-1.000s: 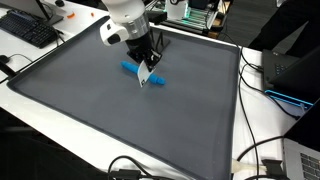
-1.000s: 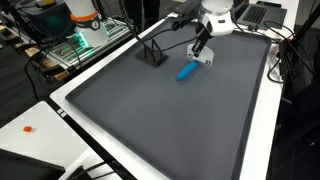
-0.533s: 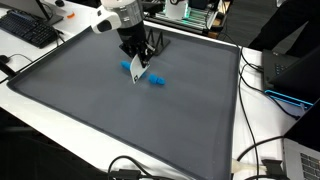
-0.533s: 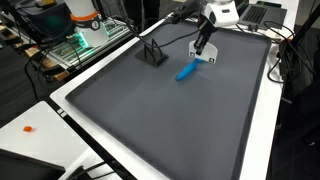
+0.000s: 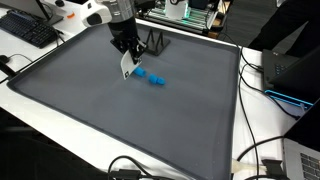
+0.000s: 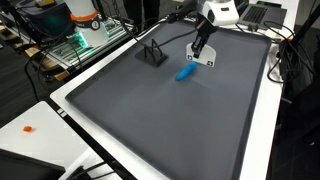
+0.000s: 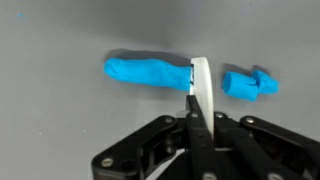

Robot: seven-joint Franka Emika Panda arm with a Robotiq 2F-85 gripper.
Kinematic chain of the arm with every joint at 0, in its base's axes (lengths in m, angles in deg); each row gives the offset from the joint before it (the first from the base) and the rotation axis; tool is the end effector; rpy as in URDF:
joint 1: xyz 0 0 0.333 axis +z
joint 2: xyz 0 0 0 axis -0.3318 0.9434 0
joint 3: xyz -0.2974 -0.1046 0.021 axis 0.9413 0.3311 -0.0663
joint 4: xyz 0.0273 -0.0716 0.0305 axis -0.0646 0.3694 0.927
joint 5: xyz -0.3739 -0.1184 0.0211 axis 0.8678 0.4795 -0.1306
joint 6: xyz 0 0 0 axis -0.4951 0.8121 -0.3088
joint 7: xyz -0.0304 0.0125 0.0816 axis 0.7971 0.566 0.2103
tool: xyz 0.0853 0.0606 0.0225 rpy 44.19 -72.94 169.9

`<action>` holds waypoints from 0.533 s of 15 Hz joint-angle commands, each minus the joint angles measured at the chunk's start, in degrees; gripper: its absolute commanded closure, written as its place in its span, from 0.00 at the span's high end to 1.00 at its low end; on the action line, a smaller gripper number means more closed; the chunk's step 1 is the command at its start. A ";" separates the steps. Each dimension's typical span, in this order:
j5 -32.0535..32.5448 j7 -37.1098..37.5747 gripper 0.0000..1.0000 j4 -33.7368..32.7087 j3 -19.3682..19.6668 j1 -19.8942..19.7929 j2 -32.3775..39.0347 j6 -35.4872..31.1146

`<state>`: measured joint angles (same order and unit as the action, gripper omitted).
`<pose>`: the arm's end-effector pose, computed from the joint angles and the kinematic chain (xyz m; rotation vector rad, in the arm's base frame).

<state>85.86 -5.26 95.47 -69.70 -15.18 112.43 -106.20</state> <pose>0.6299 0.0619 0.2708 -3.1106 -0.0936 0.1390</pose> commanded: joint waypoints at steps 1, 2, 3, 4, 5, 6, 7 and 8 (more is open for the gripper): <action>1.22 0.07 0.01 1.62 0.27 -0.52 -0.56 0.43; 1.15 -0.02 0.01 1.69 0.26 -0.63 -0.45 0.46; 0.99 -0.12 0.01 1.83 0.21 -0.74 -0.33 0.43; 0.93 -0.10 0.01 1.98 0.20 -0.81 -0.23 0.41; 0.74 -0.17 0.01 2.19 0.12 -0.92 -0.10 0.32; 0.64 -0.21 0.01 2.36 0.07 -0.97 0.07 0.26; 0.58 -0.24 0.01 2.50 0.03 -1.00 0.28 0.20; 0.48 -0.29 0.01 2.65 -0.02 -1.03 0.53 0.10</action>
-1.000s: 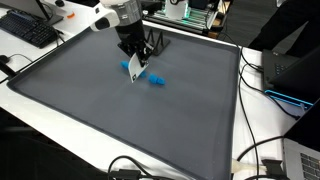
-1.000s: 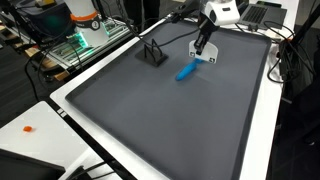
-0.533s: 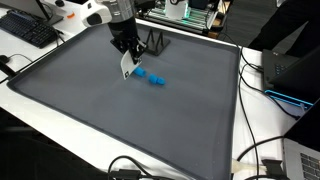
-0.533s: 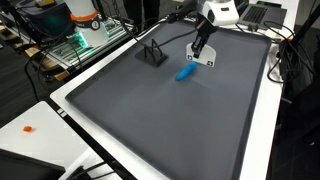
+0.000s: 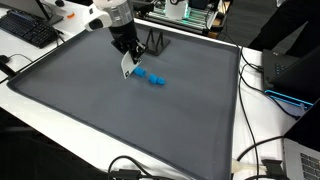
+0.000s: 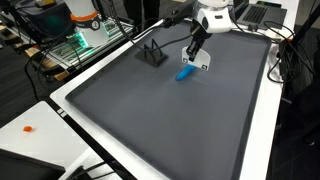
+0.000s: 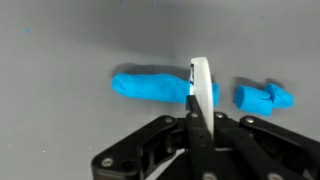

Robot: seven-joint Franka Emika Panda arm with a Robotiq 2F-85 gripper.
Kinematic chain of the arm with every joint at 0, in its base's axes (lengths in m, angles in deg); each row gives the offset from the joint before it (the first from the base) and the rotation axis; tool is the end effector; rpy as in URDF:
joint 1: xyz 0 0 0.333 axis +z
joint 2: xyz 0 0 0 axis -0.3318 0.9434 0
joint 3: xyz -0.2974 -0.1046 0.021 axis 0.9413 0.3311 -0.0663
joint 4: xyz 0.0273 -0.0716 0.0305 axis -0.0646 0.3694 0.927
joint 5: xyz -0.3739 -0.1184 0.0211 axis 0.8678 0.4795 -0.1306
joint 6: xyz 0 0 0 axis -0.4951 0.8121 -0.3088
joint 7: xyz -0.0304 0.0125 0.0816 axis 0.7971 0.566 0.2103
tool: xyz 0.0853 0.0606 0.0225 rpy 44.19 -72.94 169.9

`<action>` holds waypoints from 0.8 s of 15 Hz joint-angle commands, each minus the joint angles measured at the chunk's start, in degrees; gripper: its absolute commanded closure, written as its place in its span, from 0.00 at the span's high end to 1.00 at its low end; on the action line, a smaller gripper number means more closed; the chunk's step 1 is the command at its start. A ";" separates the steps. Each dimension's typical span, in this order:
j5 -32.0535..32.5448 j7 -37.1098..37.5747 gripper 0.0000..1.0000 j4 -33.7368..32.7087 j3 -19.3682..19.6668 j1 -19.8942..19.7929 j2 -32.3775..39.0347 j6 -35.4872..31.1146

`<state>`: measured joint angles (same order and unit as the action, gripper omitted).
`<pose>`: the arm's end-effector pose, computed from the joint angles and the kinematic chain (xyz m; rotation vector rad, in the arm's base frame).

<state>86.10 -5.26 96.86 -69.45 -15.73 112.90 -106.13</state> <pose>0.6223 0.0525 0.2555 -3.1147 -0.0764 0.1911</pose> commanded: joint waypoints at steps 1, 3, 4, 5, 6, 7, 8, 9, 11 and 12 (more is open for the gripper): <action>0.19 -0.35 0.01 1.39 -0.31 -0.50 0.24 -0.05; 0.16 -0.41 0.01 1.60 -0.34 -0.50 0.80 -0.24; 0.19 -0.43 0.01 1.69 -0.33 -0.50 1.06 -0.31; 0.12 -0.51 0.01 1.81 -0.38 -0.52 1.32 -0.48; 0.00 -0.63 0.01 1.91 -0.45 -0.56 1.48 -0.62; -0.11 -0.72 0.01 2.01 -0.53 -0.59 1.74 -0.88; -0.18 -0.81 0.01 2.03 -0.59 -0.60 1.96 -1.00; -0.28 -0.90 0.01 2.02 -0.66 -0.62 2.26 -1.14; -0.36 -1.09 0.01 2.05 -0.78 -0.64 2.68 -1.33; -0.48 -1.21 0.01 2.10 -0.86 -0.68 2.85 -1.47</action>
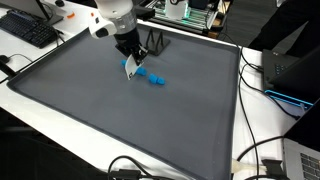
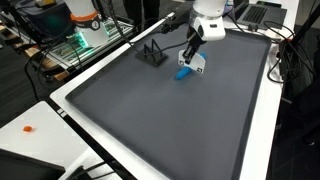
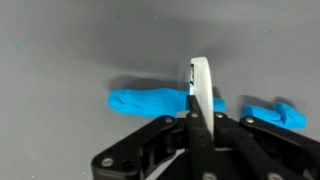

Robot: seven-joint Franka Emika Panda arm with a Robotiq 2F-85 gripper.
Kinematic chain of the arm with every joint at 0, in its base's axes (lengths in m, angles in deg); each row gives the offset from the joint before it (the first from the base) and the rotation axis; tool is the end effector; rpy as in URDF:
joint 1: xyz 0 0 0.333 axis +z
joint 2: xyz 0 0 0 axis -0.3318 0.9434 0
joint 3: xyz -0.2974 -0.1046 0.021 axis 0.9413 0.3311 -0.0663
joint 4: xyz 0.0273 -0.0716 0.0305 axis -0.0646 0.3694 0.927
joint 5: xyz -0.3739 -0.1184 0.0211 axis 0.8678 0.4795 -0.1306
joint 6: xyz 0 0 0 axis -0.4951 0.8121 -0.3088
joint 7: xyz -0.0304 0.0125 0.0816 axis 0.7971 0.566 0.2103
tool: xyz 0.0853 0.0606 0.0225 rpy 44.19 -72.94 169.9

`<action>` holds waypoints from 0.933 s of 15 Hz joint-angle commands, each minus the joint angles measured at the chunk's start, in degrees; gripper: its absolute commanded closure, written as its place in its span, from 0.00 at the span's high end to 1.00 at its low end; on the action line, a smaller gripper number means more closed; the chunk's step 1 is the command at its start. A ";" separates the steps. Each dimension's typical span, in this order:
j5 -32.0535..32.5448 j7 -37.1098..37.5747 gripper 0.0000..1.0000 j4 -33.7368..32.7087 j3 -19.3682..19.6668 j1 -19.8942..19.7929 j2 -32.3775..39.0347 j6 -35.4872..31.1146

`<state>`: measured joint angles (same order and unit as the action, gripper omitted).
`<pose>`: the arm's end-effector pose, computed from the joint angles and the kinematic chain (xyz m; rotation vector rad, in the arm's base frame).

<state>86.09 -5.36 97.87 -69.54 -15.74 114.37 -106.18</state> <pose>0.6143 0.0528 0.2325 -3.1109 -0.0802 0.2572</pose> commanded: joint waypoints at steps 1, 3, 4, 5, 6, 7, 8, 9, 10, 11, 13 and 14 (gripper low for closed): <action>-0.52 -1.12 0.01 1.11 -0.80 -0.67 1.48 -1.44; -0.89 -1.39 0.01 1.21 -1.02 -0.78 1.64 -1.59; -0.92 -1.44 0.01 1.22 -1.06 -0.78 1.73 -1.60; -1.13 -1.59 0.01 1.28 -1.19 -0.86 1.85 -1.67; -1.36 -1.78 0.01 1.29 -1.35 -0.93 2.00 -1.68; -1.61 -2.01 0.01 1.28 -1.52 -1.01 2.15 -1.62; -1.90 -2.23 0.01 1.27 -1.69 -1.08 2.32 -1.62; -2.11 -2.49 0.01 1.23 -1.83 -1.13 2.47 -1.63; -2.50 -2.90 0.01 1.19 -2.10 -1.22 2.43 -1.65; -3.06 -3.21 0.01 1.09 -2.45 -1.35 2.43 -1.57; -3.79 -3.51 0.01 0.91 -2.86 -1.37 2.27 -1.32; -3.87 -3.54 0.01 0.91 -2.91 -1.30 2.13 -1.24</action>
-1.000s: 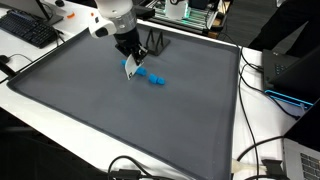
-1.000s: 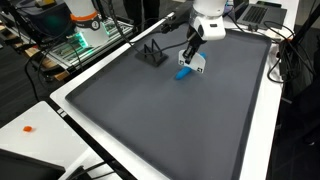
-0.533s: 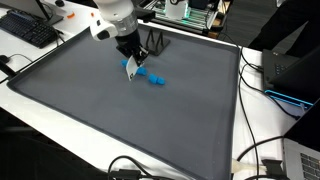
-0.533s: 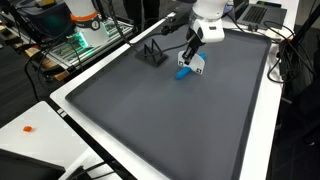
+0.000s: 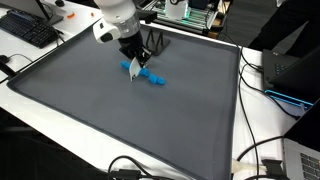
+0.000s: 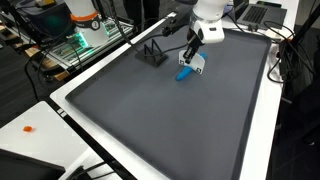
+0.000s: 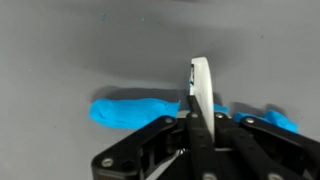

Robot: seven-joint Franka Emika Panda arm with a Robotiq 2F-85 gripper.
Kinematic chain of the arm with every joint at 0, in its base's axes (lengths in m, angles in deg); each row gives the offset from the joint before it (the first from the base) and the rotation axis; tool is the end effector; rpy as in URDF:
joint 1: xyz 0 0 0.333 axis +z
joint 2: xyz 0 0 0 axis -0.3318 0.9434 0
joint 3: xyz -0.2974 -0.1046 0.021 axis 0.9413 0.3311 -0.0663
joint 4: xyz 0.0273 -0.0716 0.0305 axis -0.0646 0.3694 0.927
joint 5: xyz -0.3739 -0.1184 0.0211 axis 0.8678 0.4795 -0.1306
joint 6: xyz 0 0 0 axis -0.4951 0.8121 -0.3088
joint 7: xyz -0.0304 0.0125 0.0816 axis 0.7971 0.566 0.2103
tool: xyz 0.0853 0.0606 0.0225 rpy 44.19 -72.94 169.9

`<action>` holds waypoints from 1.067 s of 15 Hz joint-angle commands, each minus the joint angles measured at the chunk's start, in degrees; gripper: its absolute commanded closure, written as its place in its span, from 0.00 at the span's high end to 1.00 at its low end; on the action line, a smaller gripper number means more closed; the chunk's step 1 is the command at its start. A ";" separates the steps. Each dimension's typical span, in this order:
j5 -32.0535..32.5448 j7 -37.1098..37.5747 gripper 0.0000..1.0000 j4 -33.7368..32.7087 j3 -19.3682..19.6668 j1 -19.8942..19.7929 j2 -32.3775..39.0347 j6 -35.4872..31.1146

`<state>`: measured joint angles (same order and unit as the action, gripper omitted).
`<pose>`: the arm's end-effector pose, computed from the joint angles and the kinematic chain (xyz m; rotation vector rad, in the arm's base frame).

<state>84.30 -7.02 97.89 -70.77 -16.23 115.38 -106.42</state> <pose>0.6121 0.0611 0.2221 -3.0734 -0.1081 0.2773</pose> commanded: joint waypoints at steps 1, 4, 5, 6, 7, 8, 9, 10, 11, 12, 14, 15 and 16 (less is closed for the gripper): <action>-1.84 -1.81 0.01 0.84 -1.55 -0.71 1.04 -0.78; -1.26 -1.73 0.01 0.96 -1.17 -0.71 0.16 -0.39; -0.82 -1.37 0.01 1.02 -0.88 -0.59 -0.18 -0.23; -0.54 -1.33 0.01 1.07 -0.72 -0.58 -0.52 -0.14; -0.36 -1.16 0.01 1.08 -0.59 -0.55 -0.79 0.00; -0.14 -1.05 0.01 1.12 -0.45 -0.51 -1.18 0.15; 0.13 -0.88 0.01 1.16 -0.30 -0.45 -1.48 0.27; 0.27 -0.87 0.01 1.21 -0.21 -0.47 -1.95 0.35; 0.48 -0.75 0.01 1.28 -0.06 -0.46 -2.42 0.40; 0.58 -0.66 0.01 1.31 0.05 -0.47 -2.83 0.49; 0.97 -0.46 0.01 1.42 0.40 -0.47 -3.76 0.69; 1.09 -0.39 0.01 1.46 0.55 -0.51 -4.14 0.68; 1.23 -0.34 0.01 1.46 0.75 -0.58 -4.49 0.70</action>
<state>84.53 -7.48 97.87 -70.41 -16.37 113.02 -106.30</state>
